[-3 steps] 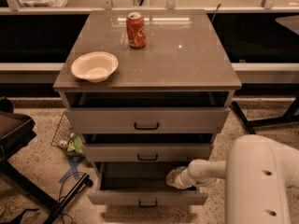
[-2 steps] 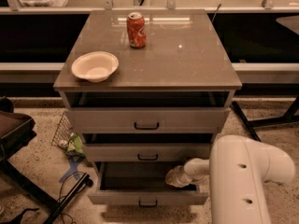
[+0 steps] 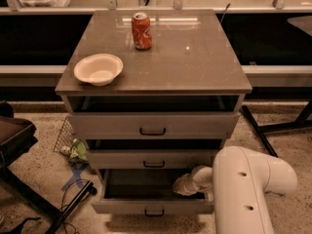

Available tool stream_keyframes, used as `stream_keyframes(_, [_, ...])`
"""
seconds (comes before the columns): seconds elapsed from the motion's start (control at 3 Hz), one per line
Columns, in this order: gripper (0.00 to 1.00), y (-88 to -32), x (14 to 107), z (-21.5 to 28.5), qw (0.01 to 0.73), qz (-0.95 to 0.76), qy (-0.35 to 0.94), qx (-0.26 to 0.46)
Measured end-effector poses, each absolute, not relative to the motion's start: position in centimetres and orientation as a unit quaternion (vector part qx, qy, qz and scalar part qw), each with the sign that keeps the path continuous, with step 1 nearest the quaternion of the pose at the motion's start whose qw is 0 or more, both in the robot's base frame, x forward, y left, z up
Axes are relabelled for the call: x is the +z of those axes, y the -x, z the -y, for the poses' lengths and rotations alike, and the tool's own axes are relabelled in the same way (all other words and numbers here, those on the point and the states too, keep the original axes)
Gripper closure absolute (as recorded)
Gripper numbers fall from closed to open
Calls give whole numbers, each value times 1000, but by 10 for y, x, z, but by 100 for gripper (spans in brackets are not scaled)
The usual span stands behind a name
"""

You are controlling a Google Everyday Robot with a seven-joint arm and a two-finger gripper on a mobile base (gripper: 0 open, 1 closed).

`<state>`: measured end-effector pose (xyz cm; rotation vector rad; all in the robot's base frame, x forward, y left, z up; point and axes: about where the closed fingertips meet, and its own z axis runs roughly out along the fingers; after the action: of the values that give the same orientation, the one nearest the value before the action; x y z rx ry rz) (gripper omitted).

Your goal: Open bottom drawer

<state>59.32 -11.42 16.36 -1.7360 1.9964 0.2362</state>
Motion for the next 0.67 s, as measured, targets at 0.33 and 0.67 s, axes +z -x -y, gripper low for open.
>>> stream_keyframes(0.33, [100, -550, 152, 113, 221, -739, 625, 120])
stream_keyframes(0.67, [100, -534, 151, 113, 210, -742, 623, 130])
